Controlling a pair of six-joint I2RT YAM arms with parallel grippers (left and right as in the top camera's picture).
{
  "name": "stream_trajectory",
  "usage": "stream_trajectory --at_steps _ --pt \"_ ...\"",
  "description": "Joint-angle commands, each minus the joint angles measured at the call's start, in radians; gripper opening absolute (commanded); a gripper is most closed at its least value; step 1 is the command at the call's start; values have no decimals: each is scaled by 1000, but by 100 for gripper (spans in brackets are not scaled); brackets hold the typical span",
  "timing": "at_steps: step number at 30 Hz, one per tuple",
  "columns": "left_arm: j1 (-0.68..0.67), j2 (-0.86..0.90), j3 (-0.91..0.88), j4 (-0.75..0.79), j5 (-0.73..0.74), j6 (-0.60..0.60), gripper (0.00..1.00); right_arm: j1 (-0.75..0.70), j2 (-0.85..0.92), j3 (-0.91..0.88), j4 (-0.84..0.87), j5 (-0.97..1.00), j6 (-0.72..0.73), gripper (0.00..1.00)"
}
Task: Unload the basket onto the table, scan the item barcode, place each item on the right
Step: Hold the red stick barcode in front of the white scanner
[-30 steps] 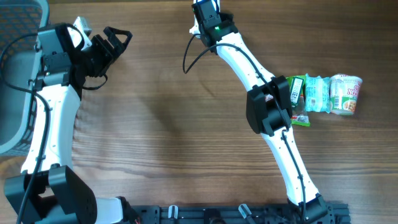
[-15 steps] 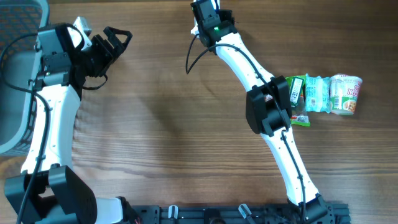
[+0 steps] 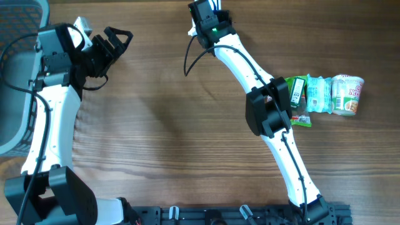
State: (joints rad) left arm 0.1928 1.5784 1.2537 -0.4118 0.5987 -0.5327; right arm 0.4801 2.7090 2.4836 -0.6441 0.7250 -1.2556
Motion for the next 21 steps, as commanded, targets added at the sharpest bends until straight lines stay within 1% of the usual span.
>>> stream_trajectory --at_steps 1,7,13,21 --pt "3 8 9 2 -7 -1 100 5 -97 9 6 -36 29 4" --pt "3 8 9 2 -6 -2 100 5 -123 9 2 -54 29 4" --pt "3 8 9 2 -7 -2 100 0 -123 9 -80 -126 52 4" --pt "3 8 9 2 -7 -2 100 -40 -114 -24 -110 -72 51 4"
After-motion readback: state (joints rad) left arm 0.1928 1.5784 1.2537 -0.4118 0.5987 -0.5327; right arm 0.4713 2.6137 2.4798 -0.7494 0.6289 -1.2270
